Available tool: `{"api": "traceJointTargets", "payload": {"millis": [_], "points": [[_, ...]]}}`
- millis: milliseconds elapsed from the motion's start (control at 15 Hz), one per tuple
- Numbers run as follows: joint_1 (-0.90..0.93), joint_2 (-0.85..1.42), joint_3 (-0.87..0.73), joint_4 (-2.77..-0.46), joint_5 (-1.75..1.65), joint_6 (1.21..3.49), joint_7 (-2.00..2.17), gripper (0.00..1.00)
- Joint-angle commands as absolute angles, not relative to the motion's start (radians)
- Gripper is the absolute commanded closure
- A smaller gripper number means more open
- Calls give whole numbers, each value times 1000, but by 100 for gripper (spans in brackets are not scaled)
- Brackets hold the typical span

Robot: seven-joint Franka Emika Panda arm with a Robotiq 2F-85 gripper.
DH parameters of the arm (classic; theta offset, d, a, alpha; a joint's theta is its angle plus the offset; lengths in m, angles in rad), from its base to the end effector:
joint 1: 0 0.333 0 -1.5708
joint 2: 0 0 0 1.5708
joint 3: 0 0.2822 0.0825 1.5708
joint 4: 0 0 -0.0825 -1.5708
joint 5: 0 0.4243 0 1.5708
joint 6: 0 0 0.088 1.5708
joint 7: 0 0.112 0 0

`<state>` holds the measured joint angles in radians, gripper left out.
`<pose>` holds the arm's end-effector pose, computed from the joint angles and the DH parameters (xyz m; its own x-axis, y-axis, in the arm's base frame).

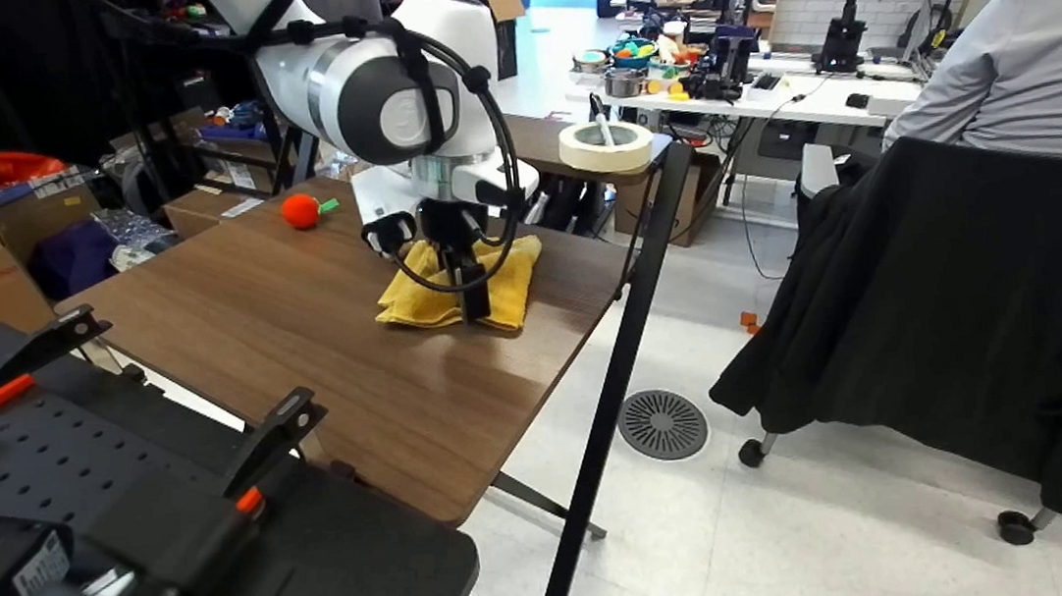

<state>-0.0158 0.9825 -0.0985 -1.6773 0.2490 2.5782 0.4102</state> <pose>0.6253 -0.0779 -0.0329 0.7626 -0.6416 -0.0819 -0.6439 -0.7651 -0.0026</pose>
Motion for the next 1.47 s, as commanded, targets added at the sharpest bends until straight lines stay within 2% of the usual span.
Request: {"api": "traceJointTargets", "payload": {"millis": [0,267,533,733,800,1400], "points": [[83,935,-212,-1793,173,2503,512,0],[184,912,-296,-1821,72,2357,644,0],[184,916,-274,-1795,-6,2169,656,0],[176,911,-249,-1803,-51,2262,590,0],[162,921,-247,-1894,-73,2373,551,0],[294,844,-235,-2150,-113,2940,500,0]]}}
